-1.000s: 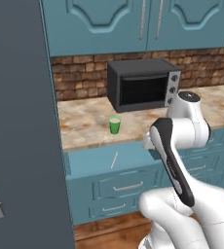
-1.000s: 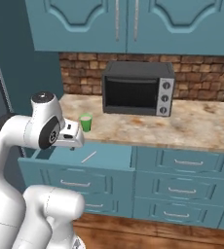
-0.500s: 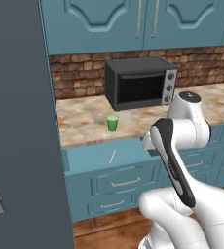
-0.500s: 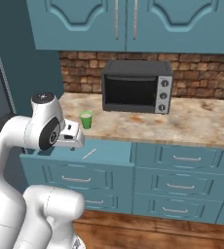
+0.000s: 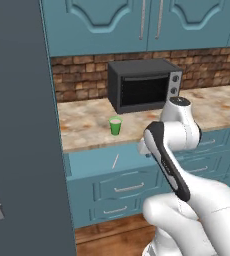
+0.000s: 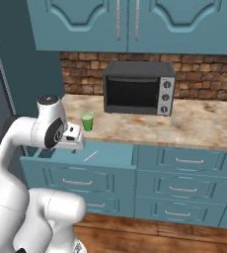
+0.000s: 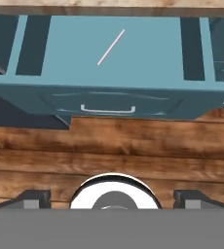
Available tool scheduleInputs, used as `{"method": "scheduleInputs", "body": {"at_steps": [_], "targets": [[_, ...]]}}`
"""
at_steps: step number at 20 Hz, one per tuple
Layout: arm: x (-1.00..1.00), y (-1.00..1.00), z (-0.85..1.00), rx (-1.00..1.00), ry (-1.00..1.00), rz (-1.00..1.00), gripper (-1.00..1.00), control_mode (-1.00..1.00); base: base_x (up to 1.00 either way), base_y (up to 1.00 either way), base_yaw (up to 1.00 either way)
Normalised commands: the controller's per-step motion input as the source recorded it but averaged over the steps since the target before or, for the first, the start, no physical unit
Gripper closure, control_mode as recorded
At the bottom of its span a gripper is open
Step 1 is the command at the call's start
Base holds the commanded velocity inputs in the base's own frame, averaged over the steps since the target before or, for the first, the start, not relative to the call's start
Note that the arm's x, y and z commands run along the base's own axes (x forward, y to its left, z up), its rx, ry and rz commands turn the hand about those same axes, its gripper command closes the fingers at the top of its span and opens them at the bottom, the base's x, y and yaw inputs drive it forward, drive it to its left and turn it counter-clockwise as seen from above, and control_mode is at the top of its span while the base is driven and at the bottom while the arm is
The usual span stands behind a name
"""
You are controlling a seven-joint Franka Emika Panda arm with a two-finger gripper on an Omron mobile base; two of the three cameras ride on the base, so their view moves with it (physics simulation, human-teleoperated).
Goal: Pick up the straw from the left drawer and put it inside the smoothie cup.
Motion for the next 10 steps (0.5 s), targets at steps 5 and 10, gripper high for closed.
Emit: {"method": "scheduleInputs", "body": {"at_steps": [5, 10], "targets": [[0.53, 0.14, -0.33, 0.0, 0.13, 0.0, -1.0, -1.0, 0.0, 0.0, 0.0], [0.45, 0.1, -0.39, 0.0, 0.06, 0.0, -1.0, -1.0, 0.0, 0.0, 0.0]]}}
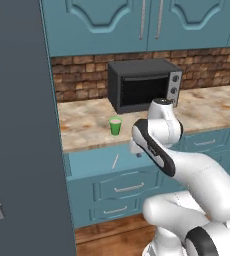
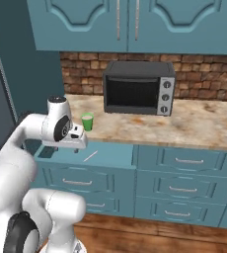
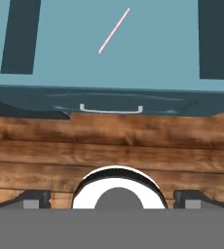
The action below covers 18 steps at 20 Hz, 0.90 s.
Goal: Pick up the straw from the left drawer and put it inside the smoothie cup.
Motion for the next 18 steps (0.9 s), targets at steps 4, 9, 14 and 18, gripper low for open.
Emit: {"method": "scheduleInputs", "body": {"at_steps": [4, 9, 14, 18], "targets": [[0.33, 0.0, -0.58, 0.0, 0.0, 0.0, -1.0, -1.0, 0.0, 0.0, 0.0], [0.43, 0.0, -0.6, 0.0, 0.0, 0.0, -1.0, -1.0, 0.0, 0.0, 0.0], [0.43, 0.02, -0.29, 0.0, 0.0, 0.0, -1.0, -1.0, 0.0, 0.0, 0.0], [0.38, 0.04, -0.22, 0.0, 0.0, -0.01, -1.0, -1.0, 0.0, 0.0, 0.0]]}}
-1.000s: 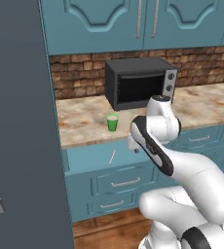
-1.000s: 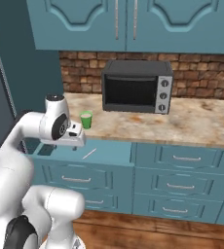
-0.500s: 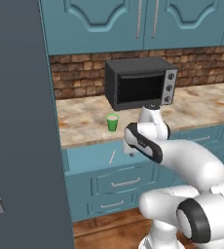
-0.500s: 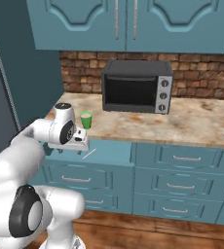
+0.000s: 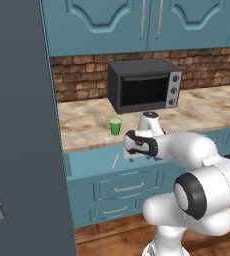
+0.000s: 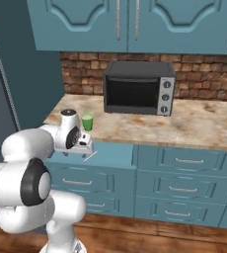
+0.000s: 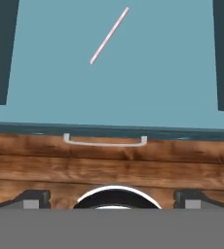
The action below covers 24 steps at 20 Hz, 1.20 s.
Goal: Pick up the straw from the left drawer and put it inside the smoothie cup.
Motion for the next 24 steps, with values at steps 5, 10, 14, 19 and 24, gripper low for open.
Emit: {"method": "scheduleInputs", "body": {"at_steps": [5, 10, 14, 19, 24], "targets": [[0.35, 0.06, -0.33, 0.0, 0.0, -0.01, -1.0, -1.0, 0.0, 0.0, 0.0], [0.4, 0.1, -0.41, 0.0, 0.0, -0.02, -1.0, -1.0, 0.0, 0.0, 0.0], [0.45, 0.08, -0.36, 0.0, 0.0, -0.01, -1.0, -1.0, 0.0, 0.0, 0.0], [0.44, 0.04, -0.31, 0.0, 0.0, -0.01, -1.0, -1.0, 0.0, 0.0, 0.0], [0.42, 0.0, -0.36, 0.0, 0.0, 0.0, -1.0, -1.0, 0.0, 0.0, 0.0]]}}
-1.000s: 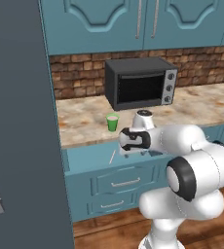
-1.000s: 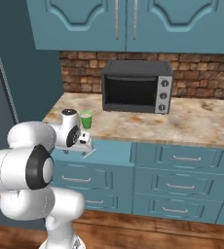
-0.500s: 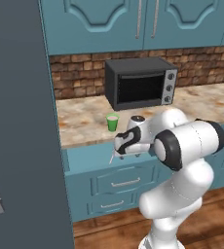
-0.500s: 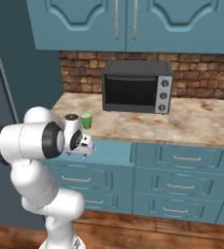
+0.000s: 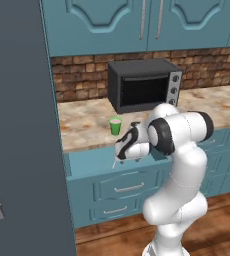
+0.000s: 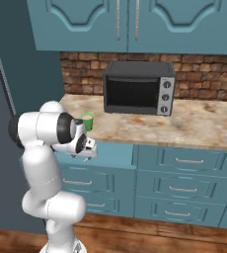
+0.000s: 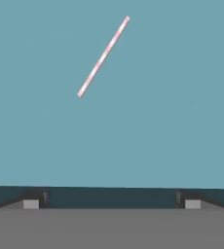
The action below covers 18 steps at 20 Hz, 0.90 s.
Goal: Pick up the straw from the left drawer and put it inside the smoothie cup.
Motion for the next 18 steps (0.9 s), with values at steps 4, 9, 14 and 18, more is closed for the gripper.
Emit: {"method": "scheduleInputs", "body": {"at_steps": [4, 9, 14, 18], "targets": [[0.23, 0.0, -0.55, -0.05, 0.02, 0.0, -1.0, -1.0, 0.0, 0.0, 0.0], [-0.09, 0.0, -0.43, -0.14, 0.22, 0.0, -1.0, -1.0, 0.0, 0.0, 0.0], [-0.84, -0.17, -0.13, -0.05, 0.1, 0.01, -1.0, -1.0, 0.0, 0.0, 0.0], [-1.0, -0.4, 0.0, 0.0, 0.0, 0.04, -1.0, -1.0, 0.0, 0.0, 0.0]]}}
